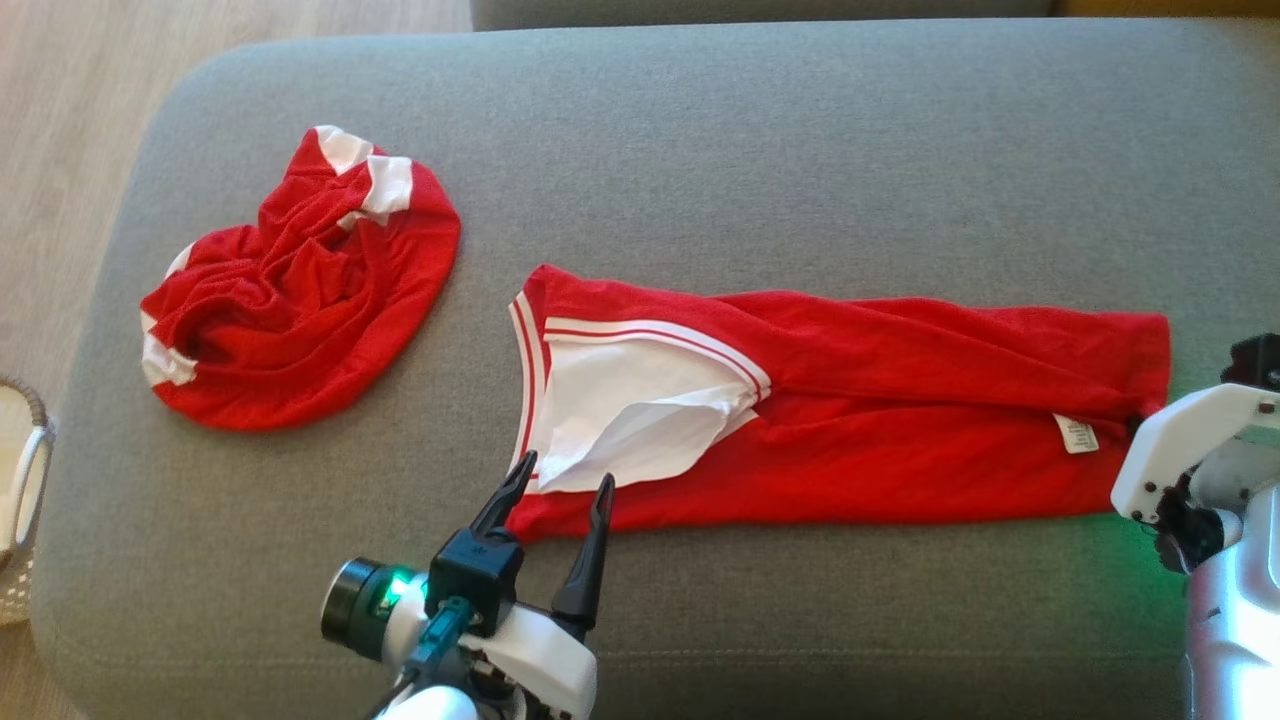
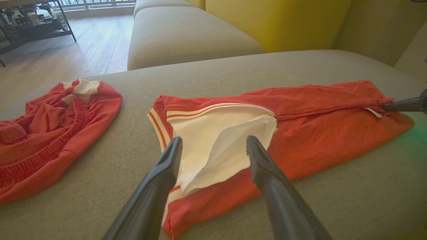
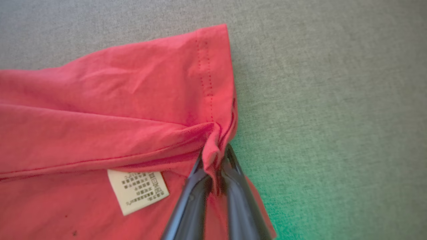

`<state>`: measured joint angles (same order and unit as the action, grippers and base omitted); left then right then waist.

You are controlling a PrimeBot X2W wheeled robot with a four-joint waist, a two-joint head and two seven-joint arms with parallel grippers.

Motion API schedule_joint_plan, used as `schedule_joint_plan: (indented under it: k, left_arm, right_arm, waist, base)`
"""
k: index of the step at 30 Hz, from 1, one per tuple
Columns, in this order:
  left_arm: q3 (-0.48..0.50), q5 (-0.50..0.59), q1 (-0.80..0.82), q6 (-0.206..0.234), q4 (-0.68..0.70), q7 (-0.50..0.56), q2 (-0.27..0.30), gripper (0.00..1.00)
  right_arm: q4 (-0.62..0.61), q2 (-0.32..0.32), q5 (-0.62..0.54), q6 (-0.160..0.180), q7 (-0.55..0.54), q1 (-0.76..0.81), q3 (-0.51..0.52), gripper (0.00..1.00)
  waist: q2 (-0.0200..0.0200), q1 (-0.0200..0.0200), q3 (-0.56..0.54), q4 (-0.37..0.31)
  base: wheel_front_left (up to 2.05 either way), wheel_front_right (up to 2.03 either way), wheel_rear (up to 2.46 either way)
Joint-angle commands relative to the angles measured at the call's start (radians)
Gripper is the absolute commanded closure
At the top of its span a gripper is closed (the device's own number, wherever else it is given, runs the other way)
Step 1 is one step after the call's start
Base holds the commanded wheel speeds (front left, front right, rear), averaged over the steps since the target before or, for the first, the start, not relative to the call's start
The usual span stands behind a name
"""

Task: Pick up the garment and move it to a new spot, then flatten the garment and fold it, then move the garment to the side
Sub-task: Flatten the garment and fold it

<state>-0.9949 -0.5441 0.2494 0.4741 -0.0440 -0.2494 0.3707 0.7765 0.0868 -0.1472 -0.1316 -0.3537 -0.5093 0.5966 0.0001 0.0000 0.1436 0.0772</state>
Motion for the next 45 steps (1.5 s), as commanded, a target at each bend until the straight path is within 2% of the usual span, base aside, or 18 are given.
schedule_joint_plan:
  k: [1,9,12,19,21,27,35,40,45]
  left_arm:
    - [0.035,0.009,0.038,-0.002,0.021,-0.012,0.004,0.0]
    - [0.054,0.017,0.058,-0.012,0.01,-0.012,0.019,0.0]
    - [0.057,0.016,0.059,-0.01,0.01,-0.012,0.022,0.0]
    - [0.058,0.013,0.059,-0.008,0.016,-0.01,0.03,0.0]
    - [0.057,0.012,0.059,-0.008,0.017,-0.01,0.032,0.0]
    - [0.055,0.009,0.064,-0.01,0.017,-0.008,0.029,0.0]
    - [0.052,0.005,0.067,-0.018,0.003,-0.009,0.013,0.0]
    - [0.066,-0.002,0.059,-0.017,0.001,-0.01,0.016,0.0]
    - [0.069,0.0,0.061,-0.02,0.004,-0.01,0.015,0.0]
  right_arm:
    - [-0.009,0.018,0.004,0.001,-0.011,-0.019,-0.025,1.0]
    - [-0.077,0.089,-0.002,0.001,-0.006,-0.051,-0.104,1.0]
    - [-0.108,0.108,0.02,0.001,-0.028,-0.07,-0.134,1.0]
    - [-0.21,0.199,0.039,0.001,-0.1,-0.083,-0.171,1.0]
    - [-0.238,0.203,0.06,0.001,-0.122,-0.088,-0.176,1.0]
    - [-0.327,0.154,0.174,0.001,-0.182,-0.089,-0.246,1.0]
    - [-0.486,0.079,0.355,0.001,-0.262,-0.036,-0.373,1.0]
    - [-0.556,0.028,0.423,0.001,-0.302,0.017,-0.429,1.0]
    - [-0.573,-0.004,0.457,0.001,-0.311,0.055,-0.472,1.0]
  waist:
    - [-0.0001,0.0,-0.004,-0.006]
    - [-0.0001,0.0,-0.033,-0.052]
    - [-0.0001,0.0,-0.038,-0.069]
    - [-0.0001,0.0,-0.044,-0.095]
    - [-0.0001,0.0,-0.045,-0.099]
    - [-0.0001,0.0,-0.046,-0.104]
    - [-0.0001,0.0,-0.079,-0.078]
    - [-0.0001,0.0,-0.1,-0.043]
    - [-0.0001,0.0,-0.107,-0.003]
  base:
    - [0.0,0.0,0.0]
    - [0.0,0.0,0.0]
    - [0.0,0.0,0.0]
    - [0.0,0.0,0.0]
    - [0.0,0.0,0.0]
    - [0.0,0.0,0.0]
    - [0.0,0.0,0.0]
    - [0.0,0.0,0.0]
    - [0.0,0.0,0.0]
